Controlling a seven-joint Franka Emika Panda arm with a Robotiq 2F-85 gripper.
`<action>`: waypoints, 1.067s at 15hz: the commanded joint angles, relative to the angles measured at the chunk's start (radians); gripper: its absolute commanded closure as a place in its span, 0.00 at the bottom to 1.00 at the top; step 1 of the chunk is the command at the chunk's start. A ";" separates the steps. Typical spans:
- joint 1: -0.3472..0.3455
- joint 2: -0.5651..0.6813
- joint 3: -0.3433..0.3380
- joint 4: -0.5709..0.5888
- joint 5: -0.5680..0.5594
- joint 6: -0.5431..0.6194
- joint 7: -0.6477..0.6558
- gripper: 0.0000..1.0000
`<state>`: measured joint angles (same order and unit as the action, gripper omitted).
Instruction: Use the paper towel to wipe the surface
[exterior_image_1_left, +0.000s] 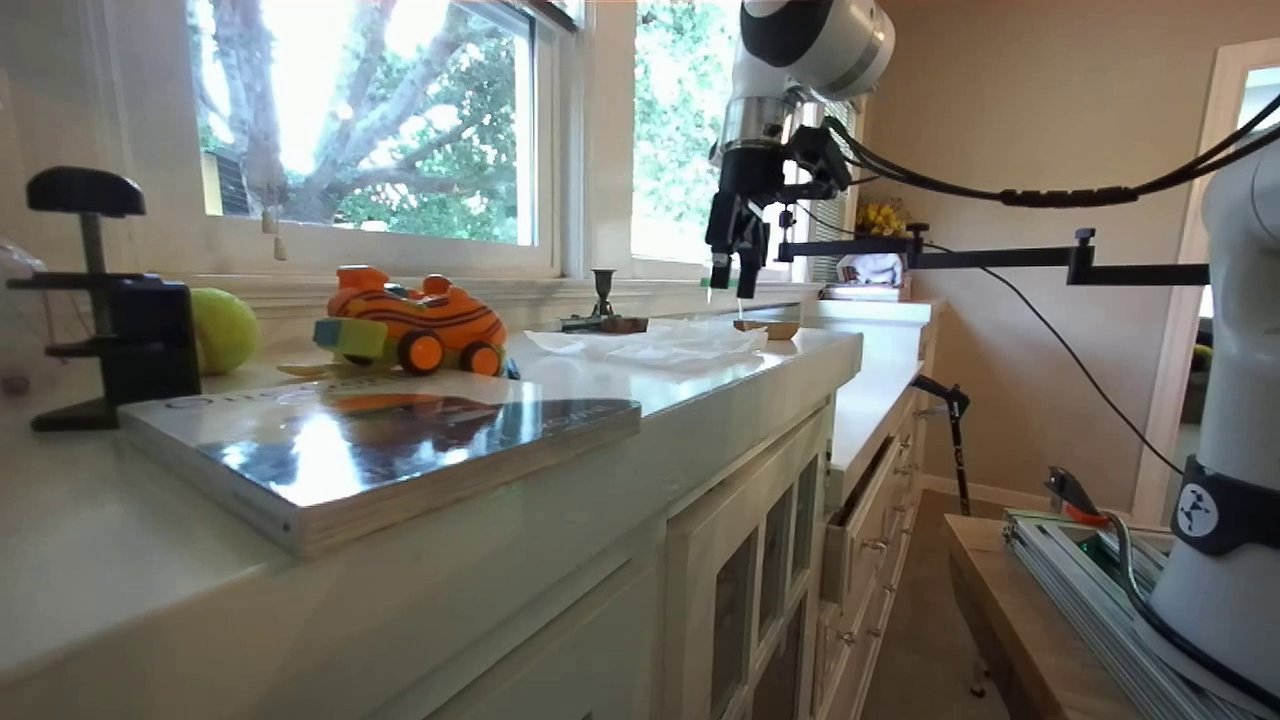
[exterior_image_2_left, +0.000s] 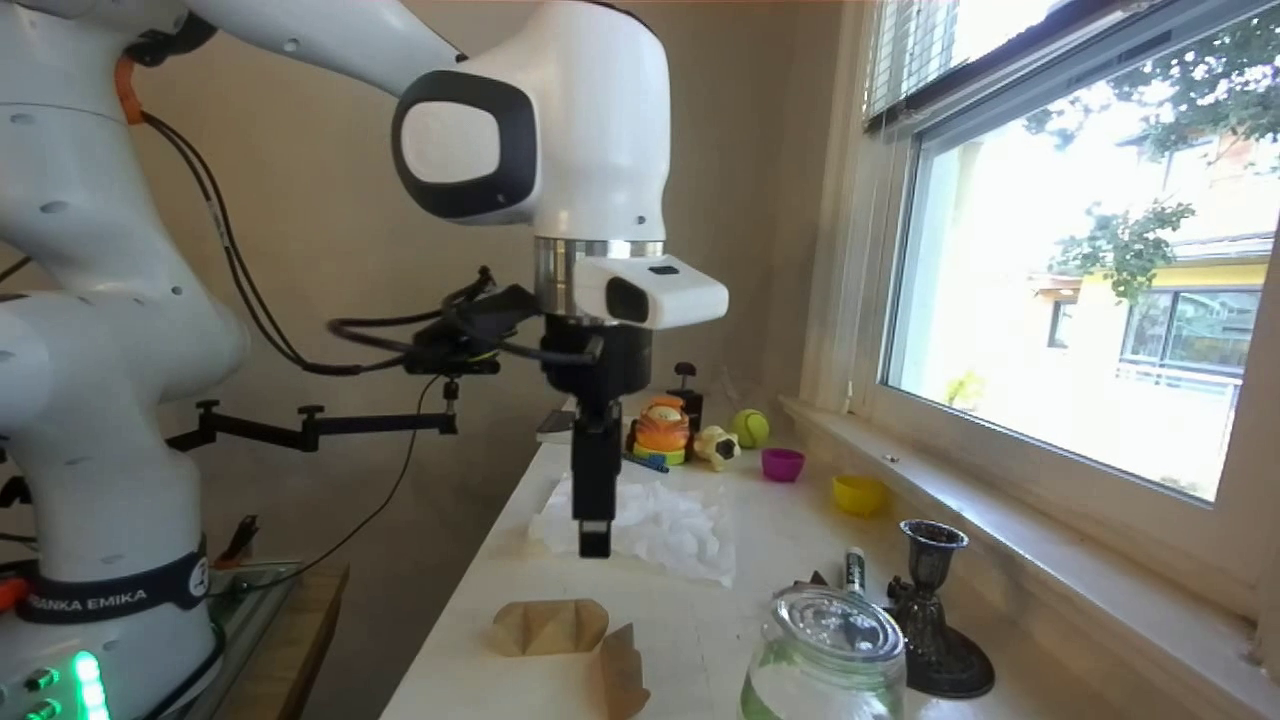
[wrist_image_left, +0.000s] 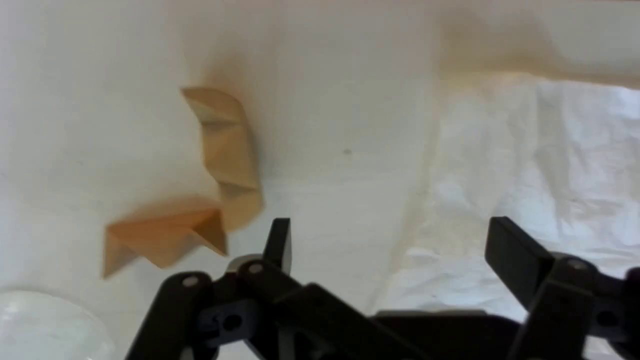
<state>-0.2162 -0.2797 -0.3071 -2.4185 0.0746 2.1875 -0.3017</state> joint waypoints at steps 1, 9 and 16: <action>0.088 0.058 0.113 0.088 0.030 0.042 0.116 0.00; 0.169 0.222 0.258 0.310 -0.020 0.025 0.330 0.00; 0.162 0.255 0.259 0.384 -0.067 -0.133 0.418 0.00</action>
<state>-0.0500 -0.0467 -0.0470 -2.0801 0.0458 2.1298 0.0727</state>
